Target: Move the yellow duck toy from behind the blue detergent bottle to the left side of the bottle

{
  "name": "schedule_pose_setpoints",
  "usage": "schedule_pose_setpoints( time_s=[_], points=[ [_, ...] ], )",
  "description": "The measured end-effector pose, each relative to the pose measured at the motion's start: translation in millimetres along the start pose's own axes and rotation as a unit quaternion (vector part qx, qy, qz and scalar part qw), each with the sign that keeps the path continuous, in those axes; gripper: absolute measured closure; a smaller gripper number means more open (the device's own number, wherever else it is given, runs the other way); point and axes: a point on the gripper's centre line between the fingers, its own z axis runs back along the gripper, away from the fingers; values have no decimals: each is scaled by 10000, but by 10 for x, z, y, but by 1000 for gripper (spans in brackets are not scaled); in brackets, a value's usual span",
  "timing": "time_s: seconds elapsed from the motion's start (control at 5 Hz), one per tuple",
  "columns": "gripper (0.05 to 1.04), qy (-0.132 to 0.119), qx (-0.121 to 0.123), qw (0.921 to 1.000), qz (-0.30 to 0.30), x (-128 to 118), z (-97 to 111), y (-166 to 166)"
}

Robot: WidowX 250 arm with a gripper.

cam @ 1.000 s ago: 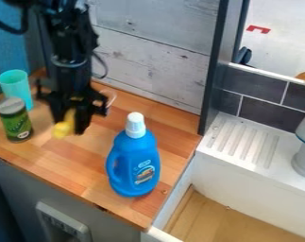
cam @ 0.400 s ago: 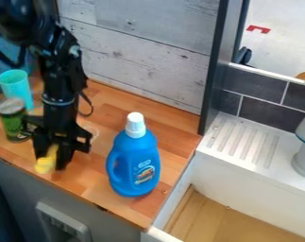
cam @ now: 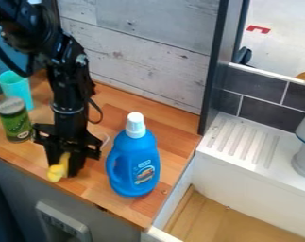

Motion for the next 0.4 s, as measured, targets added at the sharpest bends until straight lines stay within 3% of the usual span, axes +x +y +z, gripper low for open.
schedule_pose_setpoints(
  time_s=[0.2,0.4],
  points=[
    [267,127,102,9991,386,-42,46,-9],
    [78,-664,11,9962,561,41,480,4]
  ],
)
